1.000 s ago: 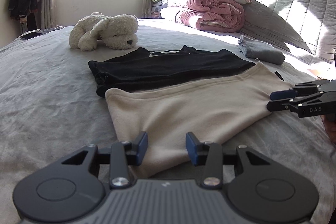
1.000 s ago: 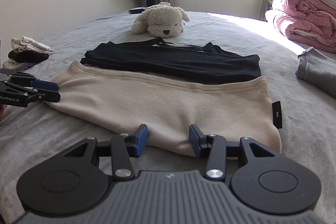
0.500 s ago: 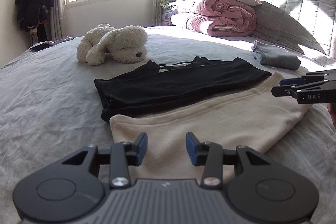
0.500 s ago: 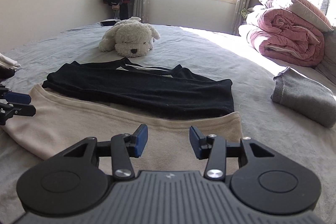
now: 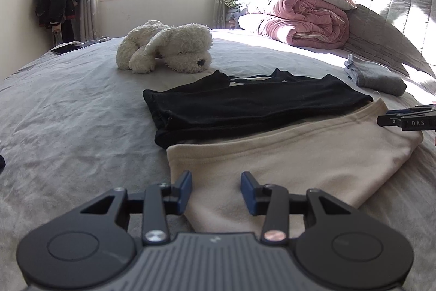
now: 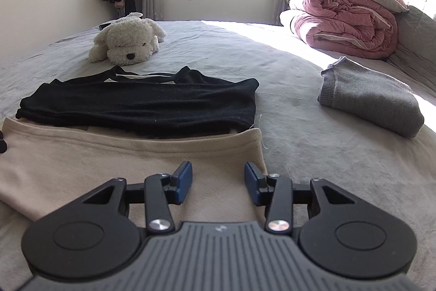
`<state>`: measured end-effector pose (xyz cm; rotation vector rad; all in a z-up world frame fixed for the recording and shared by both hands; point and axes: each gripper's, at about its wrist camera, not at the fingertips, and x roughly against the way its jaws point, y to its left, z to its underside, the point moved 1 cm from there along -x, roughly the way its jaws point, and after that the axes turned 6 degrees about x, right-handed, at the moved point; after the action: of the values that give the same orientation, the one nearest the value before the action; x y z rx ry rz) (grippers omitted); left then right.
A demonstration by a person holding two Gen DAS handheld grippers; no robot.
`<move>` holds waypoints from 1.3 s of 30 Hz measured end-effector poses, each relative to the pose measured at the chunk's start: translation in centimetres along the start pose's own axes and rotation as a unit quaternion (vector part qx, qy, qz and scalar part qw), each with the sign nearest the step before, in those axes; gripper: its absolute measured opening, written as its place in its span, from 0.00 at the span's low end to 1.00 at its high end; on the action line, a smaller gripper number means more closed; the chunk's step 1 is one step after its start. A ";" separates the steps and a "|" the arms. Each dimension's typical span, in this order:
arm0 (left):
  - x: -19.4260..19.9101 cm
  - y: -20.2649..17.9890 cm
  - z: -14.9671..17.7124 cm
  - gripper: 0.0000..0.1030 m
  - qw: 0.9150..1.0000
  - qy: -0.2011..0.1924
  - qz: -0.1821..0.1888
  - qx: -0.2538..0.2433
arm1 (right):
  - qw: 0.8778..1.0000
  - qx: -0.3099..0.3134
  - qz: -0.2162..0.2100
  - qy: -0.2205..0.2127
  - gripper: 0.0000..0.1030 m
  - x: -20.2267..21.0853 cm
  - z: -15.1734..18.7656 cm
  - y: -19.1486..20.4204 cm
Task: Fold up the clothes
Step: 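Withdraw both grippers from the folded beige sweatshirt, then grasp the beige sweatshirt edge with both grippers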
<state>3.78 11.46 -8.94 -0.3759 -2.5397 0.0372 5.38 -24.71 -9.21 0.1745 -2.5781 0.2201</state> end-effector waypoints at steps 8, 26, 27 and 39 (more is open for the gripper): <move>0.7 0.9 0.4 0.42 1.000 0.009 -0.002 0.011 | 1.000 0.004 0.010 0.013 0.46 0.8 0.6 -1.2; 3.1 0.7 0.5 0.45 0.999 0.037 -0.012 -0.013 | 1.000 -0.002 0.003 0.015 0.46 3.3 0.8 -2.3; 3.3 0.7 0.5 0.46 0.999 0.039 -0.013 -0.013 | 1.000 -0.003 0.001 0.015 0.46 3.4 0.7 -2.3; 5.2 -1.0 0.8 0.52 0.997 0.072 0.003 -0.008 | 0.999 -0.030 -0.007 0.030 0.46 5.4 0.9 -2.6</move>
<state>-1.08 12.02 -6.69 -0.3800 -2.3976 -0.0082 0.82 -27.85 -6.83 0.1615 -2.5206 0.1401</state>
